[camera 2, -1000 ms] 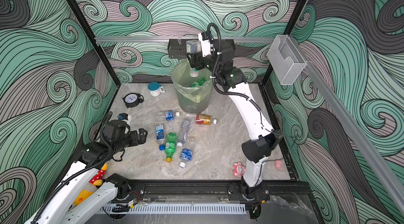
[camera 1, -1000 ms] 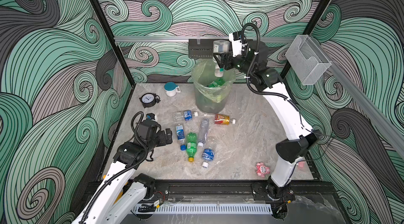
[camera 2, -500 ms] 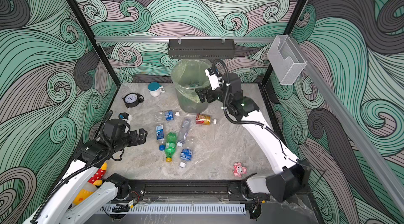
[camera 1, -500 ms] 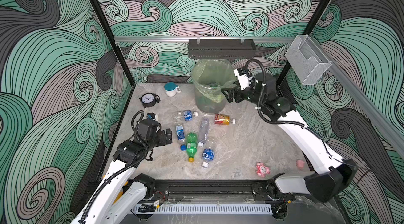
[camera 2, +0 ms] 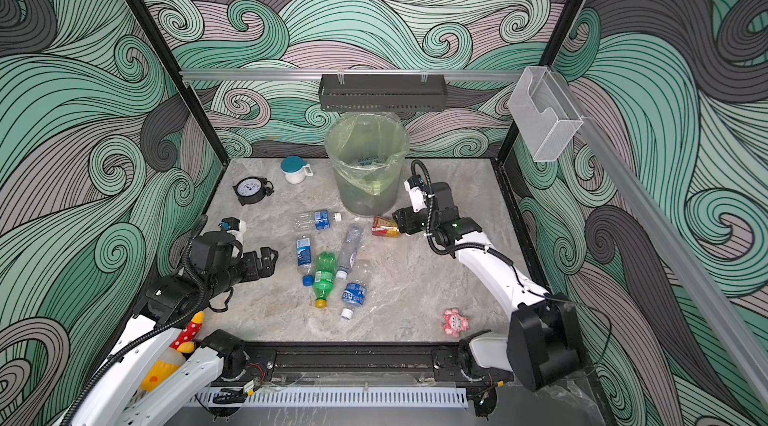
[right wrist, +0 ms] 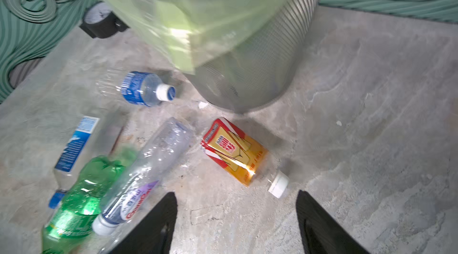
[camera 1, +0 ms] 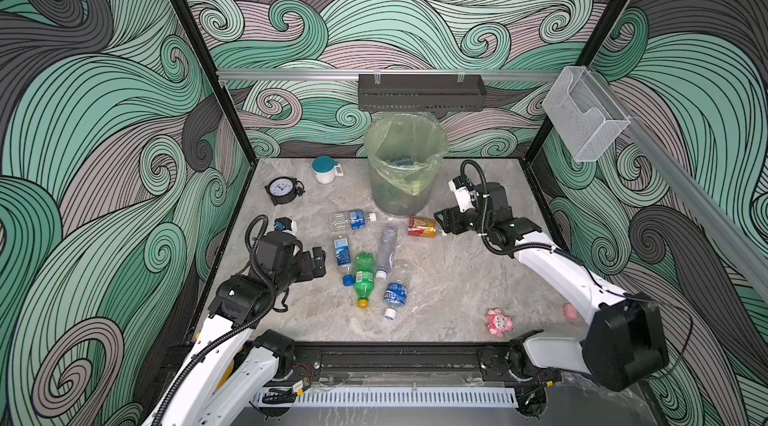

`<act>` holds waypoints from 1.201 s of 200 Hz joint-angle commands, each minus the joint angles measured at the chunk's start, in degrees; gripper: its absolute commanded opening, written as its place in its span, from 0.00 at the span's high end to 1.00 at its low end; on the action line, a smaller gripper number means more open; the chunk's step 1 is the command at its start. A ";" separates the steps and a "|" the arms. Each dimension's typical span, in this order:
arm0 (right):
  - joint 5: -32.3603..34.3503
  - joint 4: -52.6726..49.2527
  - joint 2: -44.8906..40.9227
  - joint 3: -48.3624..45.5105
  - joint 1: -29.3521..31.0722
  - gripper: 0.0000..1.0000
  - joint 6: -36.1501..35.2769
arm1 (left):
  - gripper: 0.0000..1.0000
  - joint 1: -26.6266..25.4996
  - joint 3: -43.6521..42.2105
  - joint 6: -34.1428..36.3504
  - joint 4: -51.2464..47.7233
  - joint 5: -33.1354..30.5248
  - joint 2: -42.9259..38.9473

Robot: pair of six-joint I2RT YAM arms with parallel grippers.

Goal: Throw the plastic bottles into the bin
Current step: 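Lower the right gripper onto the red-and-yellow tea bottle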

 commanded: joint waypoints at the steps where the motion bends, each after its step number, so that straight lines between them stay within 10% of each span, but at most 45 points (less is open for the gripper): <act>1: -2.77 4.85 4.03 -0.58 -0.73 0.28 3.82 | 0.02 0.54 0.06 -0.99 -1.70 0.32 -0.97; 68: -7.77 10.64 18.90 3.91 -3.66 0.46 9.96 | 0.02 0.51 -1.52 -3.14 -1.32 0.39 -3.10; 167: -15.15 13.24 20.38 0.15 -2.83 0.45 12.94 | 0.02 0.50 -1.83 -3.21 -0.65 1.10 -2.65; 240: -7.27 6.75 12.74 -3.53 4.72 0.31 10.12 | 0.02 0.50 -2.71 -3.43 1.08 2.20 -1.88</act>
